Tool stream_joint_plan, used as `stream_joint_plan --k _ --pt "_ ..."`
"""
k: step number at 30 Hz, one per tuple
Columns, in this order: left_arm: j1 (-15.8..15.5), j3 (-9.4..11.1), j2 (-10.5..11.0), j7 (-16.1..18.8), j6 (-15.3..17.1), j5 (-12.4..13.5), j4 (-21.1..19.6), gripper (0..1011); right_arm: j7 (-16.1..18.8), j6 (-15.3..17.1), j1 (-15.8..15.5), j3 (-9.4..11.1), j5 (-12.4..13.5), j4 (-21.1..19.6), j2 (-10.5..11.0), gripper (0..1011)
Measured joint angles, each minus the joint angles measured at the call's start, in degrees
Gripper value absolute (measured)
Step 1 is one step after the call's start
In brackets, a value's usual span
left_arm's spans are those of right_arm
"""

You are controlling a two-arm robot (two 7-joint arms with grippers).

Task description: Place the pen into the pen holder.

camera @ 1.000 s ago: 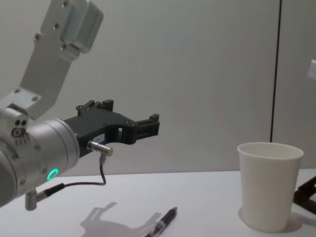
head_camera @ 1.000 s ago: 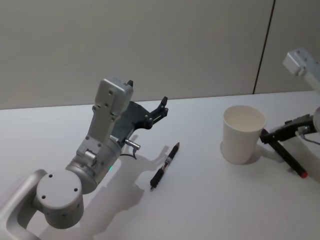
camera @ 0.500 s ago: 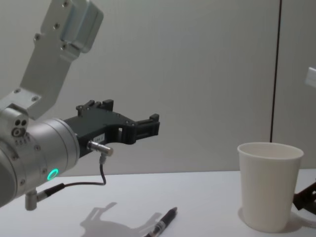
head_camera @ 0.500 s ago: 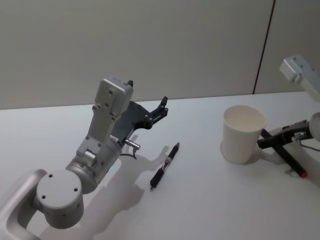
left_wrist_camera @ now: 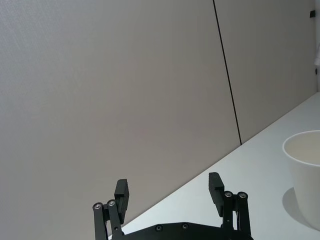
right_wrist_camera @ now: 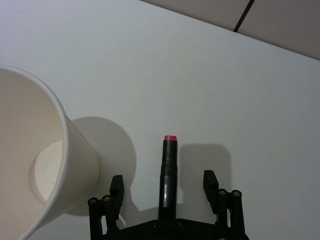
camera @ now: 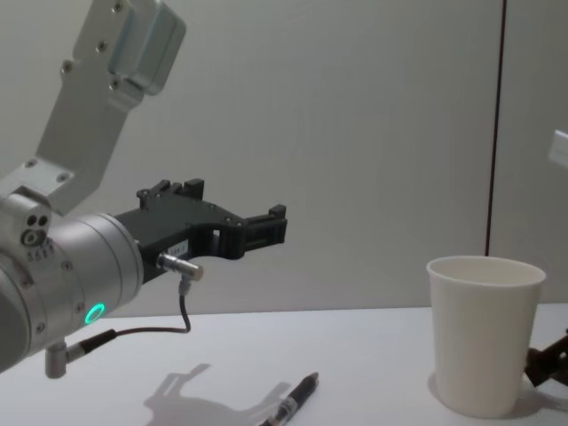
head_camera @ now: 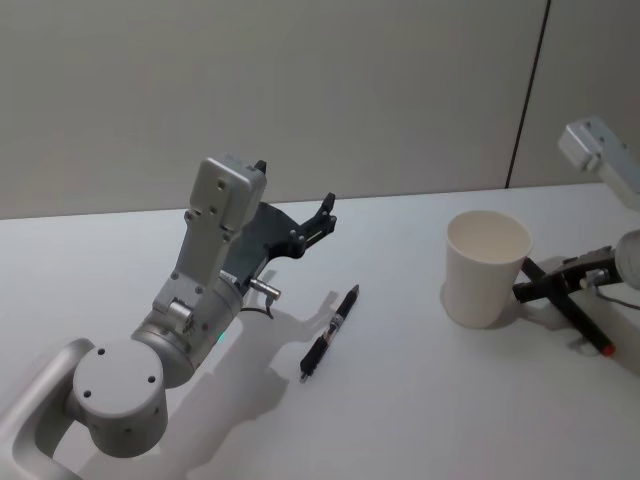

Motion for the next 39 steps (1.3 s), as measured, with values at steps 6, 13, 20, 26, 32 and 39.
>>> stream_joint_plan --k 6,13,20,26,32,39 --pt "0.00 0.00 0.00 0.00 0.00 0.00 0.00 1001 -0.77 -0.24 -0.20 0.01 0.67 0.64 -0.24 1002" --pt "0.00 0.00 0.00 0.00 0.00 0.00 0.00 1001 -1.51 -0.63 -0.46 0.20 1.42 1.13 -0.40 1001" --pt "0.00 0.00 0.00 0.00 0.00 0.00 0.00 1001 -1.92 -0.90 -0.60 0.31 1.89 1.39 -0.50 957" --pt "0.00 0.00 0.00 0.00 0.00 0.00 0.00 1001 -2.13 -1.04 -0.68 0.36 2.10 1.52 -0.54 805" --pt "0.00 0.00 0.00 0.00 0.00 0.00 0.00 1001 -2.27 -1.09 -0.71 0.42 2.20 1.62 -0.57 695" --pt "0.00 0.00 0.00 0.00 0.00 0.00 0.00 1001 -2.38 -1.10 -0.74 0.43 2.28 1.67 -0.60 646"
